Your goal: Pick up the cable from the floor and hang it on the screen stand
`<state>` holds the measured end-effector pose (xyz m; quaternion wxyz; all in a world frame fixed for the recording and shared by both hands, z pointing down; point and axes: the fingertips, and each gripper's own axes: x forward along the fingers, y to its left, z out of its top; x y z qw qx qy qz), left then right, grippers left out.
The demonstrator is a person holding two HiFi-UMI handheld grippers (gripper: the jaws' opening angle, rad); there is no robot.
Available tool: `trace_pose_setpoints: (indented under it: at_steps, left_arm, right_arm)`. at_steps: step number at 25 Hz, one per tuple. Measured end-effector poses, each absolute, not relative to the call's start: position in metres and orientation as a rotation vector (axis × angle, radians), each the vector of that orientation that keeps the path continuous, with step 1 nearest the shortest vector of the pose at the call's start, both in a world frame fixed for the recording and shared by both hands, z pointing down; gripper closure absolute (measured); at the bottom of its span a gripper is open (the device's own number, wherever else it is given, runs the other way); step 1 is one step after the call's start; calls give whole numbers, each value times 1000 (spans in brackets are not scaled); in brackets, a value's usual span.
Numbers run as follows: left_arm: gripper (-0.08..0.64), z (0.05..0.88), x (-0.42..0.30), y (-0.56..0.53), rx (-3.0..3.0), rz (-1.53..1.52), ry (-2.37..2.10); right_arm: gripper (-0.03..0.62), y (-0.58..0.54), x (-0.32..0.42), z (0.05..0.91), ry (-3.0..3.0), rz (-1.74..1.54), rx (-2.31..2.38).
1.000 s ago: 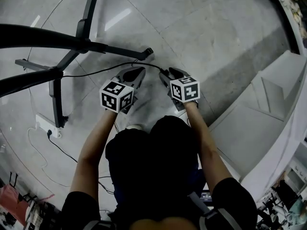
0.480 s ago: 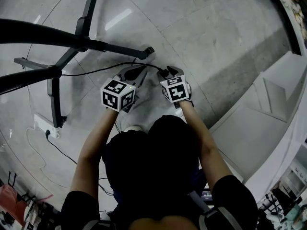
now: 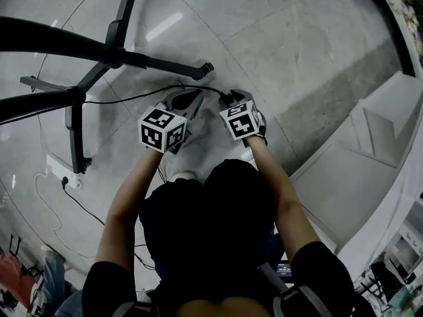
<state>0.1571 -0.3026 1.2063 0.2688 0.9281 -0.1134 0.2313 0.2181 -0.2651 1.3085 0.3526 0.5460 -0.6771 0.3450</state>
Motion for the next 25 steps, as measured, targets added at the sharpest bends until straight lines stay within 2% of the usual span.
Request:
trace_pose_setpoints:
  at_steps: [15, 25]
  left_arm:
    - [552, 1187, 149, -306, 2481, 625, -314]
    - [552, 1095, 127, -291, 2394, 666, -352]
  right_arm:
    - [419, -274, 219, 1269, -1777, 845, 1440]
    - [419, -254, 195, 1173, -1754, 912, 1399]
